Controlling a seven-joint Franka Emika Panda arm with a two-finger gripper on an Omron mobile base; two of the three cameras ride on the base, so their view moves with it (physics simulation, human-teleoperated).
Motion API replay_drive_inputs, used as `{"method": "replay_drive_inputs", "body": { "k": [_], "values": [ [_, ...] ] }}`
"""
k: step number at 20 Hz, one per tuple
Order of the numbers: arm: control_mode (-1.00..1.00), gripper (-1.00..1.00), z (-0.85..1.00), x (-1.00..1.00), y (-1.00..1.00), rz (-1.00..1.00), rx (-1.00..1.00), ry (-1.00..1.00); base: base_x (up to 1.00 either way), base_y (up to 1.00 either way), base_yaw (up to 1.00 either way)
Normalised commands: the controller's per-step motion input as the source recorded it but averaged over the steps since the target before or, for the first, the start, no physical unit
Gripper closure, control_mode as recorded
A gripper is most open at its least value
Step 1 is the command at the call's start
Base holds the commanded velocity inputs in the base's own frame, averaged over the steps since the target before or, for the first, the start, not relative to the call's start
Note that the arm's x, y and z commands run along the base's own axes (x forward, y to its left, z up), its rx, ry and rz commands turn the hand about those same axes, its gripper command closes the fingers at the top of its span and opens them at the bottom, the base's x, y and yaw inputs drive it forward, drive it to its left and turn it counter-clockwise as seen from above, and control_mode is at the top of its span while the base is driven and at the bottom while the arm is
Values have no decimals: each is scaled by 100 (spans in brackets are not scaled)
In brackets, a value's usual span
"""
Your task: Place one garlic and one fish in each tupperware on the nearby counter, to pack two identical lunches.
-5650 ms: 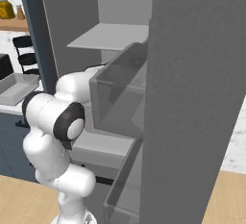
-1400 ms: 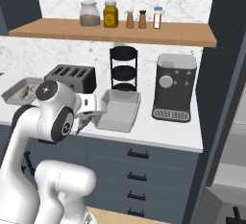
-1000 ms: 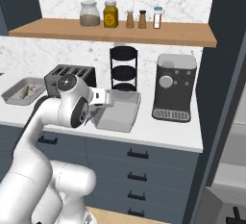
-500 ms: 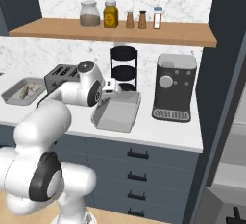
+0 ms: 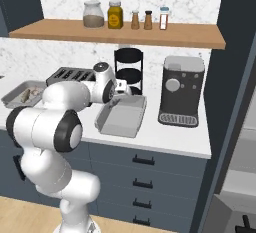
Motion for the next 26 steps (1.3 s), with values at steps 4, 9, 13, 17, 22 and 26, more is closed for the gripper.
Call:
{"method": "replay_drive_inputs", "body": {
  "k": [4,9,13,17,22,26],
  "values": [
    [-100,100,-61,37,0,0,2,0,0,0,0],
    [-100,100,-45,41,0,0,5,0,0,0,0],
    [-100,-100,-37,41,0,0,6,0,0,0,0],
    [-100,-100,-4,10,-1,0,7,0,0,0,0],
    [-100,-100,8,0,-11,0,0,0,0,0,0],
    [-100,-100,45,-3,-1,0,2,0,0,0,0]
  ]
}}
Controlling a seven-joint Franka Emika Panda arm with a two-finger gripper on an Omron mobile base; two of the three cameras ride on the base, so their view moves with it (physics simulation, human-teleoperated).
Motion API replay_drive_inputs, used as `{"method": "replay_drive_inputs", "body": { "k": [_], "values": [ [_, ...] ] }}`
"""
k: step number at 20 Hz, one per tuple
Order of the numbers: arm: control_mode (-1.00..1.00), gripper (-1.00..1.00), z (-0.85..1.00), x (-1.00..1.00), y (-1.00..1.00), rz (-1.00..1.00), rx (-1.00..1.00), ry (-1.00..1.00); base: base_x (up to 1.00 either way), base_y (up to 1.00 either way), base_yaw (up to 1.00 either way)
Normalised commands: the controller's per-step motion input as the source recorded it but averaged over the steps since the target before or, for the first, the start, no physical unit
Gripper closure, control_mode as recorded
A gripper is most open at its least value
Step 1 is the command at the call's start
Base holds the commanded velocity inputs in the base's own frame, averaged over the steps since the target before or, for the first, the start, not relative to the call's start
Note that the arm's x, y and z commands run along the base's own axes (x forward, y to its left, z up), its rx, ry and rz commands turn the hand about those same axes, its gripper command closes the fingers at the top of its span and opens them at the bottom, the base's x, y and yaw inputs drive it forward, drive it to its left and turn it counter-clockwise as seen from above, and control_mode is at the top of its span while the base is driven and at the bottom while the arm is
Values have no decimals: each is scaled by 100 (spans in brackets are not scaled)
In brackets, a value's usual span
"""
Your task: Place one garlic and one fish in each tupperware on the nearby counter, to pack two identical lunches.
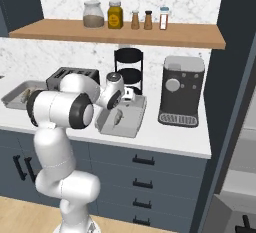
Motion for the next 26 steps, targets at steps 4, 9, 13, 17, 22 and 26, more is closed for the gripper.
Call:
{"method": "replay_drive_inputs", "body": {
  "k": [4,9,13,17,22,26],
  "values": [
    [-100,-100,79,-43,0,0,5,1,0,0,0],
    [-100,-100,96,-49,0,0,5,10,0,0,0],
    [-100,-100,65,-79,0,0,0,11,0,0,0],
    [-100,-100,26,-88,6,0,1,13,0,0,0],
    [-100,-100,2,-95,22,0,0,8,0,0,0],
    [-100,-100,0,-95,28,0,0,0,0,0,0]
  ]
}}
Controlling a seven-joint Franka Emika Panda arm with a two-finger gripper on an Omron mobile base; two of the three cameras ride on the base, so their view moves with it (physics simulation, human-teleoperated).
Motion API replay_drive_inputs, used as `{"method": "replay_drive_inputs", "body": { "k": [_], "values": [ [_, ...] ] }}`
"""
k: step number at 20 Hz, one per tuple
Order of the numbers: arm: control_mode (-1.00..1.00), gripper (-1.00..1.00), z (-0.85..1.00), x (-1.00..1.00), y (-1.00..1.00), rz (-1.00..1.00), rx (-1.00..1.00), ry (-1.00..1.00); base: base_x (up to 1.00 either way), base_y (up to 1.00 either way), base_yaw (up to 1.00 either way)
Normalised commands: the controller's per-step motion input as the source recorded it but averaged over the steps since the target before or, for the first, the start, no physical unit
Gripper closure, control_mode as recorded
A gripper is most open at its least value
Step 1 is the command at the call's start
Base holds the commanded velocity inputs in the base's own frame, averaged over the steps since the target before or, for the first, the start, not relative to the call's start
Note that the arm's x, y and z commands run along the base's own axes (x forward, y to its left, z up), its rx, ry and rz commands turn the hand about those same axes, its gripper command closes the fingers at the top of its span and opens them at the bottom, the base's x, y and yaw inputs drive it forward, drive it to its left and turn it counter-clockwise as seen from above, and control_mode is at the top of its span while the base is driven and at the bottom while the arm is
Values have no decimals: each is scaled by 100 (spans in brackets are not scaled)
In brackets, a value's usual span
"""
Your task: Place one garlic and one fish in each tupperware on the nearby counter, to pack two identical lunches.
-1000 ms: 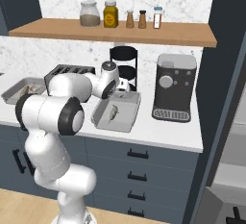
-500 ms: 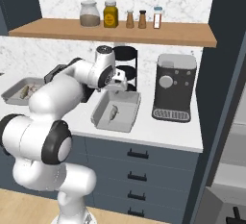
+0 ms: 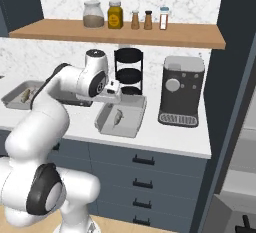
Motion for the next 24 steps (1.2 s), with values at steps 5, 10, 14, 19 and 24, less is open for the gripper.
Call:
{"method": "replay_drive_inputs", "body": {
  "k": [5,10,14,19,24],
  "values": [
    [-100,-100,0,-96,12,0,0,-2,0,0,0],
    [-100,-100,0,-85,2,0,0,-1,0,0,0],
    [-100,-100,0,-44,0,0,0,0,0,0,0],
    [-100,-100,2,-28,0,0,0,0,0,0,0],
    [100,-100,0,0,0,0,0,0,-59,0,0]
  ]
}}
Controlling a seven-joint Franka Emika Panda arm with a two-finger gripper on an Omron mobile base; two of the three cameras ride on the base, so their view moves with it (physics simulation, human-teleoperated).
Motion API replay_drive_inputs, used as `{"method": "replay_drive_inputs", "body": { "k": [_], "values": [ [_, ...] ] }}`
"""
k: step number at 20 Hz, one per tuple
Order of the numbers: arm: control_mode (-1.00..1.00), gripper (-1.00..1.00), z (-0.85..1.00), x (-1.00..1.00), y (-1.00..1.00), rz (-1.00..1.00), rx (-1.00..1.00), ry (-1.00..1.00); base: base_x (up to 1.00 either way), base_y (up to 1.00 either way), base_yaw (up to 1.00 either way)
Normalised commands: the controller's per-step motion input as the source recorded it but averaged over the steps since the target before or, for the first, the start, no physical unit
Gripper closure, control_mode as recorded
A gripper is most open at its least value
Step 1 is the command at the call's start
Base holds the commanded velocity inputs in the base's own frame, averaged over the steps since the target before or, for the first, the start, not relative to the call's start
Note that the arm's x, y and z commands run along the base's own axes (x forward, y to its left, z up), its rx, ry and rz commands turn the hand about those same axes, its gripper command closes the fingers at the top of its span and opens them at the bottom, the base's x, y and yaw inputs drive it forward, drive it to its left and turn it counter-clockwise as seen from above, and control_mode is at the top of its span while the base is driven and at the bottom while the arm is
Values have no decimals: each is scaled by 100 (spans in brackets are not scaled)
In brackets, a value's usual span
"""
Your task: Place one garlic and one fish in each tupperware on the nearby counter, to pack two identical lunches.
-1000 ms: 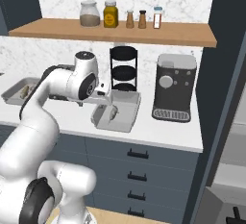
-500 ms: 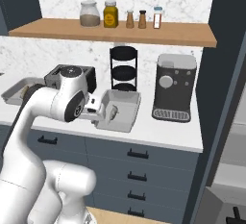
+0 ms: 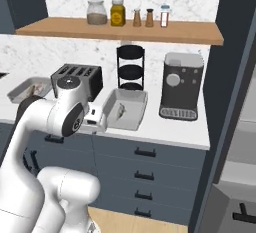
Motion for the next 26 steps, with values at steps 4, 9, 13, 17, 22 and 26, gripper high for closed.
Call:
{"method": "replay_drive_inputs", "body": {
  "k": [4,9,13,17,22,26],
  "values": [
    [100,-100,0,0,0,0,0,0,-26,-5,0],
    [100,-100,0,0,0,0,0,0,2,-66,0],
    [100,-100,0,0,0,0,0,0,0,-90,0],
    [100,-100,0,0,0,0,0,0,0,-100,0],
    [100,-100,0,0,0,0,0,0,0,-90,0],
    [100,-100,0,0,0,0,0,0,0,-61,0]
  ]
}}
